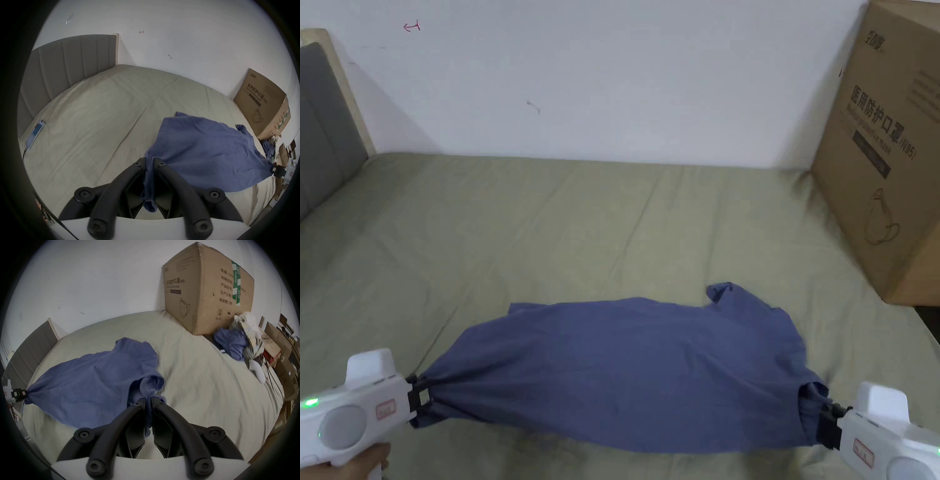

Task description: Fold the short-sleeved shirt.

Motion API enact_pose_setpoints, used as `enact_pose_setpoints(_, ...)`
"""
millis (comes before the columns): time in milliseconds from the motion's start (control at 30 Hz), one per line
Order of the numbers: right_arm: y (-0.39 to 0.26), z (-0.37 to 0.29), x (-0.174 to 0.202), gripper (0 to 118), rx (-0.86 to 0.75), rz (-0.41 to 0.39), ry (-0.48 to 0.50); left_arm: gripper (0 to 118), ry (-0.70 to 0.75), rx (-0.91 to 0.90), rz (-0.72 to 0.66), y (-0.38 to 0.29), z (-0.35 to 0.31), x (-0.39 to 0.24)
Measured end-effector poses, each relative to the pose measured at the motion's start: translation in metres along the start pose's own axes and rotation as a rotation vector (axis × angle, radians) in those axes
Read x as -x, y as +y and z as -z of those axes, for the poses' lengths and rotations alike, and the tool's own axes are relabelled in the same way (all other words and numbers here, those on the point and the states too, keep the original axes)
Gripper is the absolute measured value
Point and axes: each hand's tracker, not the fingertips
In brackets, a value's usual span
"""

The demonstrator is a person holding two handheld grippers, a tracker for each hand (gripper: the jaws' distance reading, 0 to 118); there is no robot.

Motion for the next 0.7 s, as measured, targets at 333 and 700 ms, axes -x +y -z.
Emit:
enact_pose_setpoints(333,-0.051,-0.073,-0.009,4,0.041,0.108,-0.054,7,-0.001,0.013,-0.017,-0.058,-0.057,0.023)
enact_pose_setpoints(700,-0.114,-0.083,-0.014,4,0.293,0.123,-0.107,7,0.073,0.140,-0.006,-0.115,-0.066,0.038)
